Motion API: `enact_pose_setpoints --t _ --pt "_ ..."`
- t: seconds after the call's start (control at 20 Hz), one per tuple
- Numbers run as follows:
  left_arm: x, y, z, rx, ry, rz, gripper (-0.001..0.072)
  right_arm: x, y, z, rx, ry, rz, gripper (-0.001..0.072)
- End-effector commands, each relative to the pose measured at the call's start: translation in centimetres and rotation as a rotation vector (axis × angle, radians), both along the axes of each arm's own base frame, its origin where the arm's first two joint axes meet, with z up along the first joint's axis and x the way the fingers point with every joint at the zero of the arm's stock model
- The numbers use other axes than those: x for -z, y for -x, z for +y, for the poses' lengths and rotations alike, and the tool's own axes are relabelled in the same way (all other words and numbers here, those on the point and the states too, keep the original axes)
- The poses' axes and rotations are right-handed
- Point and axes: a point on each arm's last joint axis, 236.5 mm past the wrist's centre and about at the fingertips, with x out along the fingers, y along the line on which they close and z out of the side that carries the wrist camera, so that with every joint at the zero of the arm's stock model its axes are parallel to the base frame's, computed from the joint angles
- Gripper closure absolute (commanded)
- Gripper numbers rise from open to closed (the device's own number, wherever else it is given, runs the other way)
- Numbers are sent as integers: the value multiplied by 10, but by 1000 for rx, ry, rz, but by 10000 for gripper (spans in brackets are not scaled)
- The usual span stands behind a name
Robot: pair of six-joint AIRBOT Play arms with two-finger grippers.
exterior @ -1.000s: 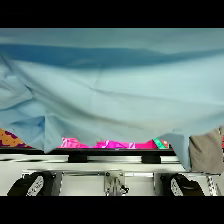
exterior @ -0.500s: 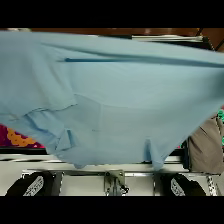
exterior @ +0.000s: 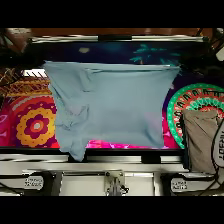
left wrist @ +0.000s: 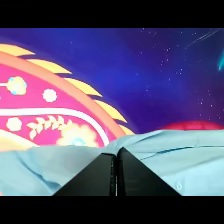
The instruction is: Fold the shirts.
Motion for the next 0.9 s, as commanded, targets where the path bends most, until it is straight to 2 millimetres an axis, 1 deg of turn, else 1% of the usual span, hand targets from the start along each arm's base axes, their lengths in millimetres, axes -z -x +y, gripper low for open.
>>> enact_pose_setpoints --t 0.0,0.05,0.1,0.2,0.25,0.3,0.35,0.4,0.45,0.5,0.6,0.65,0.7,0.75,0.8,0.85 --pt "72 -30 -14 -21 128 102 660 41 -47 0 103 -131 -61 645" --pt "86 -31 -18 -15 131 129 660 52 -48 0 105 -136 -40 645" --pt "97 -32 -22 -9 133 147 660 63 -47 1 104 -139 -13 645" --pt "109 -32 -28 1 136 171 659 83 -44 6 116 -177 43 645" --pt "111 -32 -30 3 137 176 640 89 -41 11 123 -208 71 644" --pt "111 -32 -31 3 138 176 529 91 -41 18 117 -231 79 629" --pt "109 -31 -30 5 138 175 315 86 -42 22 116 -252 71 491" --pt "104 -29 -29 14 138 177 44 76 -43 28 98 -275 56 248" --pt "96 -25 -27 34 140 186 -3 59 -43 29 60 -271 30 185" --pt "86 -20 -23 59 141 197 -2 39 -40 26 27 -245 6 185" --pt "63 -2 -10 88 165 253 -1 -4 -23 15 -14 -195 -28 185" --pt "55 10 -4 100 179 298 0 -22 -9 6 -17 -173 -24 185" --pt "49 26 3 117 191 354 2 -33 7 -4 -15 -142 -6 185" --pt "48 42 8 134 201 412 56 -37 27 -16 -14 -96 39 185" --pt "51 60 13 146 207 485 114 -35 49 -26 -14 -54 105 185" --pt "58 77 18 151 188 561 114 -28 73 -31 -32 -33 198 185"
